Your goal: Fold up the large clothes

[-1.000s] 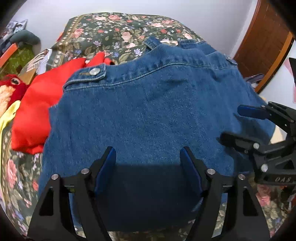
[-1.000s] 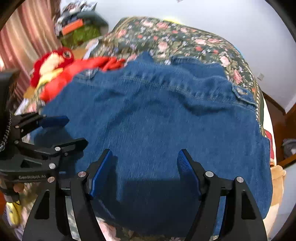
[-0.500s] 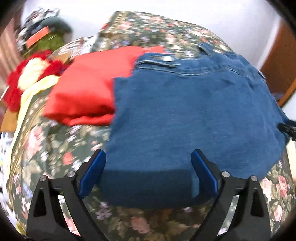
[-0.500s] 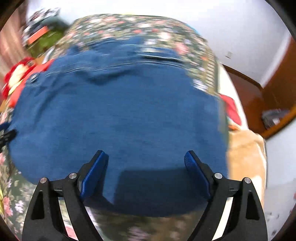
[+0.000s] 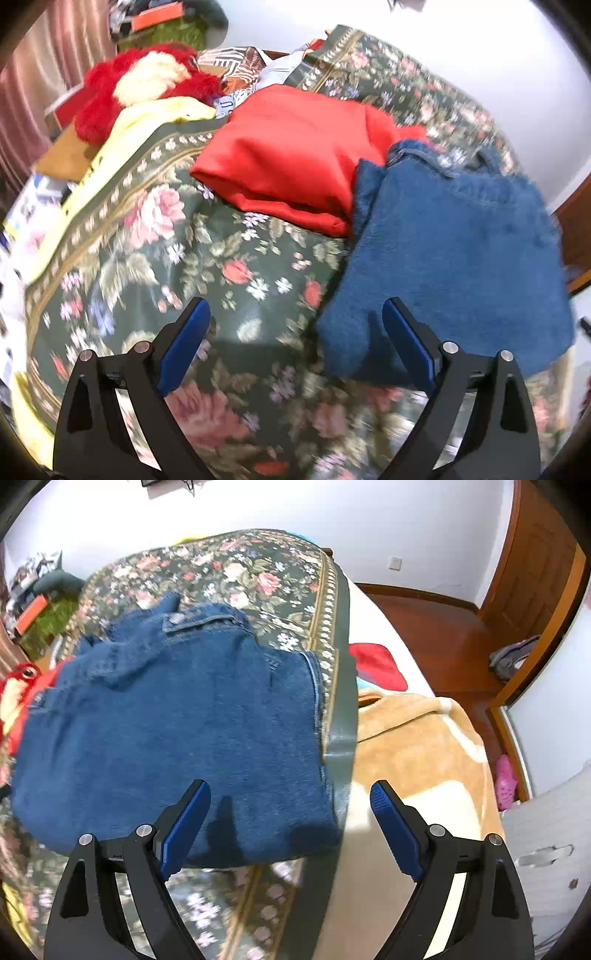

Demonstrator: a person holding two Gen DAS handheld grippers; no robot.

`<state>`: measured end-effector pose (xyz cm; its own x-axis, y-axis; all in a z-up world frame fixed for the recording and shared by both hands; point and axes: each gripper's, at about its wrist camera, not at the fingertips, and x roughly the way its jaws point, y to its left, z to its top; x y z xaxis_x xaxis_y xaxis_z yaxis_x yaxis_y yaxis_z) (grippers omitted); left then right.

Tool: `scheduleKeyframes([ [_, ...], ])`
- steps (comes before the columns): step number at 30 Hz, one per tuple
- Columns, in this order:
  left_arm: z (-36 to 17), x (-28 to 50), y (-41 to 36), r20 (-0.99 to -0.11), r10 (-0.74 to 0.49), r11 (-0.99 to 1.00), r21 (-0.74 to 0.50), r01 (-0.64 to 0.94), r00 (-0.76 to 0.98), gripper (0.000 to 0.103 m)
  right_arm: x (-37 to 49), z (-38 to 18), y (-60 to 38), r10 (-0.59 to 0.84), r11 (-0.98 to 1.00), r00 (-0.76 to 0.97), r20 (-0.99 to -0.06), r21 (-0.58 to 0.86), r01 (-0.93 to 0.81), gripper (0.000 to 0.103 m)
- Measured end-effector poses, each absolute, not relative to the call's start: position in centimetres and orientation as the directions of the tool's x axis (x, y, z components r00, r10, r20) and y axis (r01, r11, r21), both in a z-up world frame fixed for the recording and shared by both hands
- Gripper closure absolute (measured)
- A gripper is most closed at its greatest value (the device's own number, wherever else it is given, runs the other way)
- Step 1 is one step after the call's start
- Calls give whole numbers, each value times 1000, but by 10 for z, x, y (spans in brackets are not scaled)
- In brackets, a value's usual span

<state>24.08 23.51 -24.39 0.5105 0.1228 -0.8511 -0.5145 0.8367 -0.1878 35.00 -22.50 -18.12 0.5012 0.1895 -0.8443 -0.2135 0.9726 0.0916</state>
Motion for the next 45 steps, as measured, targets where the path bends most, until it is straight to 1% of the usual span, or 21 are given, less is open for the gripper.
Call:
scheduleKeyframes([
  [2, -240, 234, 234, -839, 62, 815, -270, -513, 540, 8, 342, -172, -221, 209, 969, 519, -829, 103, -226, 17],
  [6, -249, 224, 227, -806, -108, 743, -454, -492, 582, 8, 331, -161, -208, 246, 957, 537, -807, 116, -265, 17],
  [10, -277, 228, 218, -757, -298, 623, -616, -482, 582, 8, 326, -164, -193, 267, 946, 528, -806, 114, -304, 17],
  [12, -291, 233, 214, -741, -359, 573, -655, -493, 567, 8, 326, -169, -186, 273, 941, 514, -813, 114, -320, 17],
  [17, -313, 249, 212, -681, -435, 484, -728, -485, 589, 9, 328, -189, -168, 290, 930, 462, -838, 133, -342, 17],
  [20, -323, 259, 217, -642, -457, 436, -765, -473, 616, 15, 328, -199, -158, 287, 927, 441, -851, 129, -353, 17],
  [22, -328, 267, 220, -622, -462, 414, -782, -467, 632, 23, 329, -204, -153, 265, 929, 444, -856, 103, -355, 16],
  [23, -333, 274, 221, -612, -472, 395, -790, -468, 634, 25, 328, -204, -151, 256, 929, 452, -855, 89, -358, 16],
  [24, -335, 279, 221, -601, -478, 381, -799, -465, 641, 29, 328, -205, -149, 252, 928, 455, -854, 80, -364, 14],
  [25, -338, 284, 221, -596, -475, 374, -803, -464, 648, 32, 327, -205, -149, 253, 928, 456, -853, 80, -365, 12],
  [26, -338, 287, 220, -600, -468, 375, -799, -469, 649, 33, 327, -206, -148, 250, 929, 455, -855, 79, -361, 11],
  [28, -331, 298, 215, -639, -418, 430, -766, -479, 646, 46, 327, -206, -147, 242, 931, 455, -857, 73, -358, 11],
  [29, -323, 303, 210, -671, -382, 478, -732, -486, 635, 48, 326, -205, -146, 239, 931, 452, -859, 71, -357, 11],
  [31, -306, 306, 203, -718, -298, 559, -666, -494, 629, 60, 326, -203, -145, 237, 932, 443, -865, 73, -356, 11],
  [33, -277, 308, 190, -747, -190, 664, -575, -477, 637, 68, 325, -199, -144, 243, 932, 434, -868, 85, -352, 11],
  [37, -217, 311, 168, -692, -109, 773, -510, -377, 713, 74, 321, -183, -135, 259, 926, 438, -861, 92, -367, 11],
  [39, -181, 313, 154, -647, -73, 821, -470, -323, 759, 77, 319, -171, -126, 266, 919, 451, -852, 83, -385, 11],
  [42, -137, 308, 143, -573, -55, 859, -445, -254, 818, 79, 315, -152, -107, 300, 898, 459, -836, 84, -432, 11],
  [45, -98, 292, 153, -505, -40, 875, -433, -214, 862, 80, 314, -144, -83, 326, 874, 442, -835, 89, -477, 11],
])
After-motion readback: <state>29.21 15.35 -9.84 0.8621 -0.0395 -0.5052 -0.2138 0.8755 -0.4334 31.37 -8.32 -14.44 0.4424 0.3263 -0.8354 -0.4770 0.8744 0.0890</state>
